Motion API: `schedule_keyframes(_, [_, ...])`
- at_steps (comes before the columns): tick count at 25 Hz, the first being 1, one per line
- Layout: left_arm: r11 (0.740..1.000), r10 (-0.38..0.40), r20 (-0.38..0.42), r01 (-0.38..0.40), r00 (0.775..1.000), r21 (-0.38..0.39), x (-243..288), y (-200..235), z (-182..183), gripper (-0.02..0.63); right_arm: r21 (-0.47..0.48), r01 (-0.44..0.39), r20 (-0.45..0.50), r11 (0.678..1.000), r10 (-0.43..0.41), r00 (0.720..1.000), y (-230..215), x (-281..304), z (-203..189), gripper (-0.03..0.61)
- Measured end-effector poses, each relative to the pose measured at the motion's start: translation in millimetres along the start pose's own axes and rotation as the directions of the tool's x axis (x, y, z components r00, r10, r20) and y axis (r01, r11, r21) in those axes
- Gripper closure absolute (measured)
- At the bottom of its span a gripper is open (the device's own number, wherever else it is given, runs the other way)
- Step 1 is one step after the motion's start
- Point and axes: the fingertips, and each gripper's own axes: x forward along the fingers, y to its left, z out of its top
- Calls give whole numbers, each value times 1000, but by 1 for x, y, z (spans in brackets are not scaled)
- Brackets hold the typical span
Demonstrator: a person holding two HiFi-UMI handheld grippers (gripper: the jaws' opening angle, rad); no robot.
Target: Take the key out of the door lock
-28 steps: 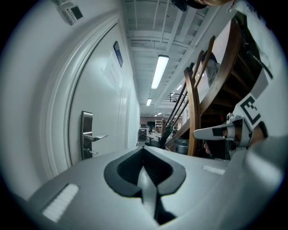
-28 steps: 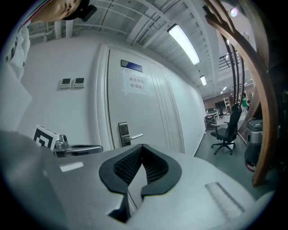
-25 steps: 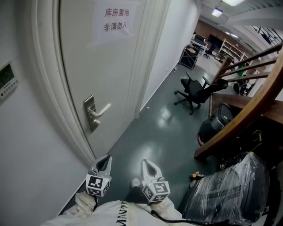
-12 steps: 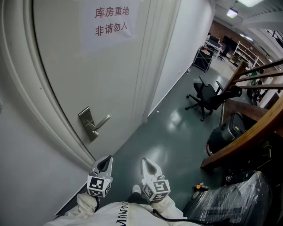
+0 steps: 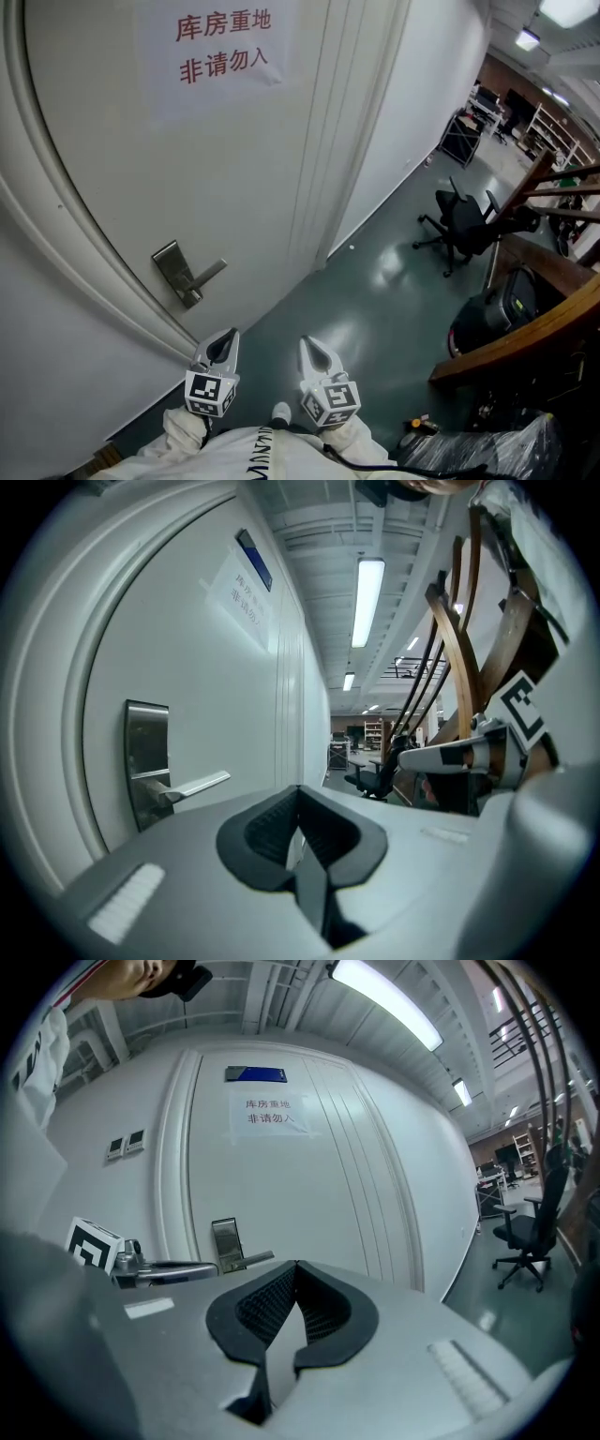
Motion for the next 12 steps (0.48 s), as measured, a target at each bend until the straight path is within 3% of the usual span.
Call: schedule_keyframes(12, [980,196,-24,-197,980,-12,-2,19,-7,614,15,-168,-59,986,168,984,-10,41,-9,577])
